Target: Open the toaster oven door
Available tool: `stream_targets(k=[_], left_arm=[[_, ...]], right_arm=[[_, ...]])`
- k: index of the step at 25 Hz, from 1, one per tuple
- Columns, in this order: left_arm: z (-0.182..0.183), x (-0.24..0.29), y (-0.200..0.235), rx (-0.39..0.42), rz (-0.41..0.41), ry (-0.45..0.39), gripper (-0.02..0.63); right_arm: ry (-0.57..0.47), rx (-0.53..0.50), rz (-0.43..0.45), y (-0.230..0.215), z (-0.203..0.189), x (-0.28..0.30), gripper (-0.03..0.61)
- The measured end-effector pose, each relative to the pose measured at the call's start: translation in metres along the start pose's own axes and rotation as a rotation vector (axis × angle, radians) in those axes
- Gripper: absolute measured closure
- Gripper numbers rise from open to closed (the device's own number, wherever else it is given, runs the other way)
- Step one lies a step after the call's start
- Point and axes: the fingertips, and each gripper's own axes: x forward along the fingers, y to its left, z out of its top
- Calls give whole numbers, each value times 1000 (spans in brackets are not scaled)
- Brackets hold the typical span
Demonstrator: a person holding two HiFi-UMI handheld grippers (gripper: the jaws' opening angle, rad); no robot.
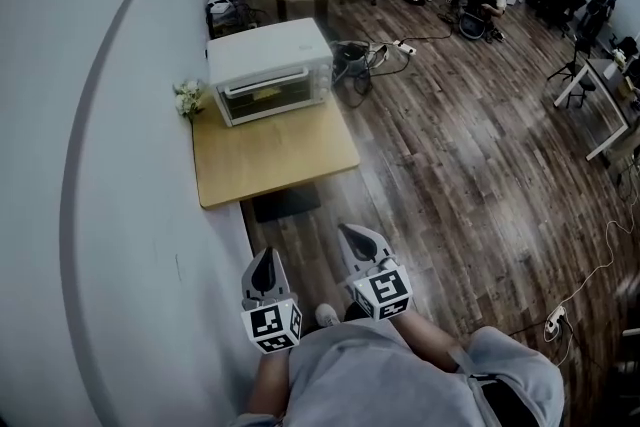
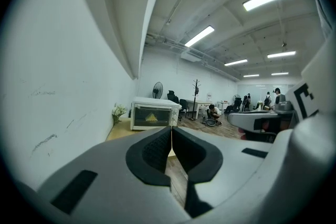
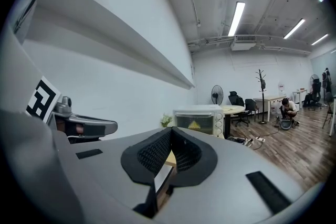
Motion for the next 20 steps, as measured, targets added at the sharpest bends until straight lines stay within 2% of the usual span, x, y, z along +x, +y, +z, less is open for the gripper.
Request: stream_targets(k=[10, 20], left_arm=[[7, 37, 18, -3, 11, 7, 609], [30, 115, 45, 17, 31, 10, 609]], right_arm=[[7, -42, 9, -11, 5, 46, 580], [22, -87, 25, -43, 19, 132, 580]])
